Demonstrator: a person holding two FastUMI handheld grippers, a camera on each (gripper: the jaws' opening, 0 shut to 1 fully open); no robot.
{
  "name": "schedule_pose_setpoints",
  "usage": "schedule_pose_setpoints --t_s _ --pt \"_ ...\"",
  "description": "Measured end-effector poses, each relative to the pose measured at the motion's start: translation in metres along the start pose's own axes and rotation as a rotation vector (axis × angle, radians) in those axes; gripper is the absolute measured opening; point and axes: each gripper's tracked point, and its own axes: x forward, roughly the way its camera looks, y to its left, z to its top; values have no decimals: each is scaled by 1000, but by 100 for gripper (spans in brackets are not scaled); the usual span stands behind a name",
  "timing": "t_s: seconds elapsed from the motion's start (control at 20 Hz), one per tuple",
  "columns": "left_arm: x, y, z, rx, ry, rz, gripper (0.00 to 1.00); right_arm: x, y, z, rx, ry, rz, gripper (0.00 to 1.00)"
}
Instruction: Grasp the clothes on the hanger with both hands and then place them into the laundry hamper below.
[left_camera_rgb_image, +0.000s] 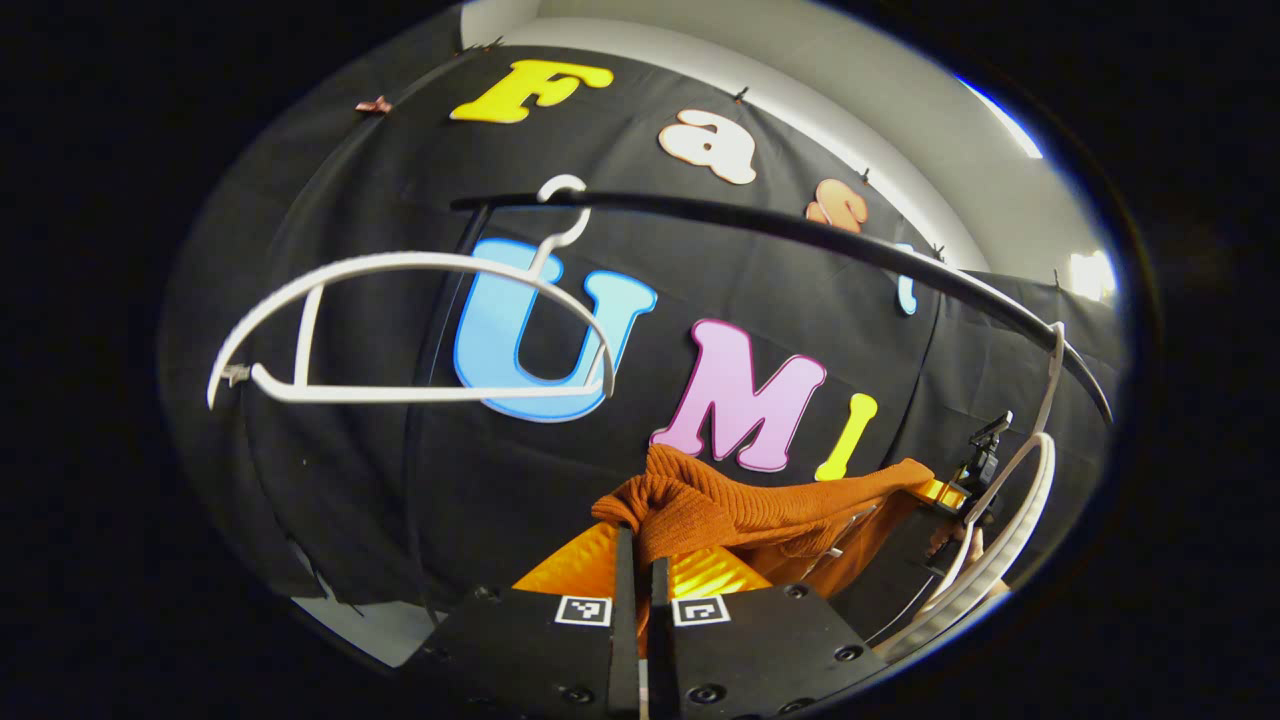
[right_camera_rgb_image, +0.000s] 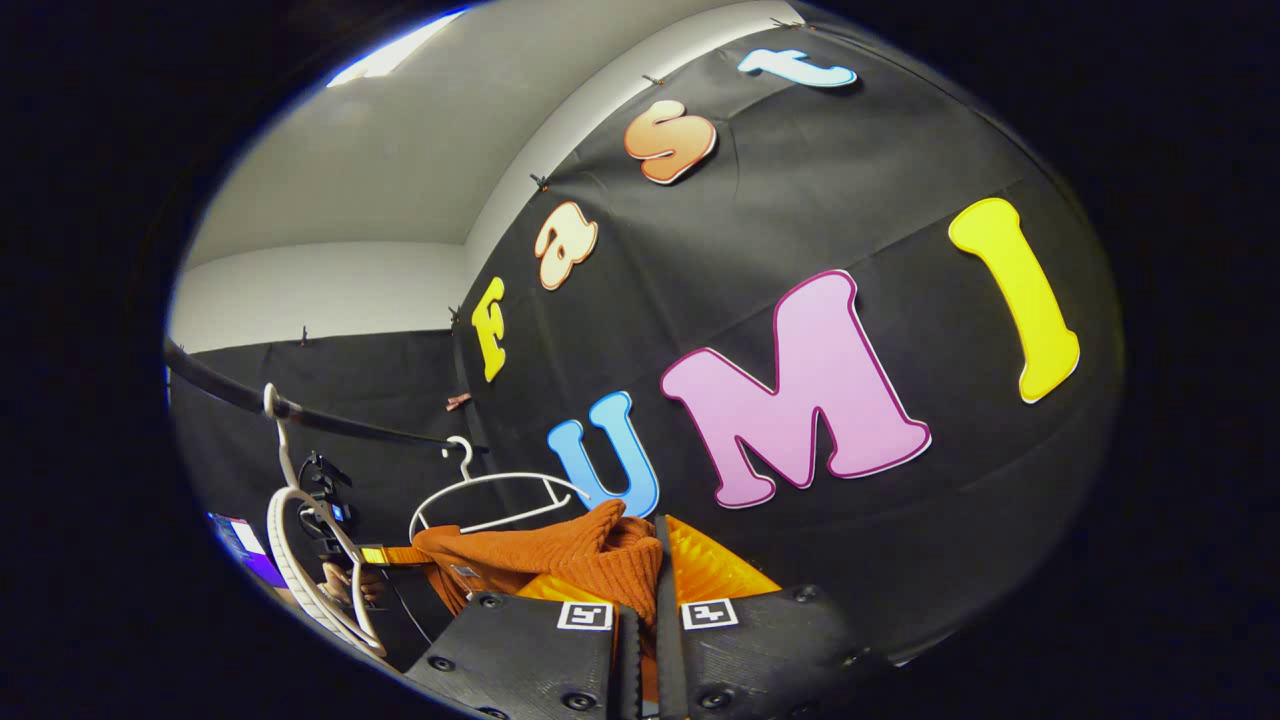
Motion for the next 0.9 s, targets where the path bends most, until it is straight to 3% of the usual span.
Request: schedule_pose_setpoints --t_s 0.05,0.1,0.25,0.35,0.55,0.75,0.9 --pt "-1 8 -12 -6 22 27 8 1 -3 -14 -12 30 -12 5" --pt "-2 13 -27 -22 42 43 8 -2 -6 -28 -11 57 -28 10" --pt "-12 22 -60 -79 80 88 8 -15 -16 -61 -5 115 -62 6" --pt "-20 22 -84 -102 110 114 8 -27 -28 -92 -34 187 -104 11" --pt "-37 20 -127 -85 198 164 8 -61 -45 -135 -64 283 -206 11" --pt "-66 1 -153 -106 243 178 8 -93 -26 -152 -67 329 -238 11" --pt "-86 -14 -166 -113 275 189 7 -112 9 -160 -18 324 -223 11"
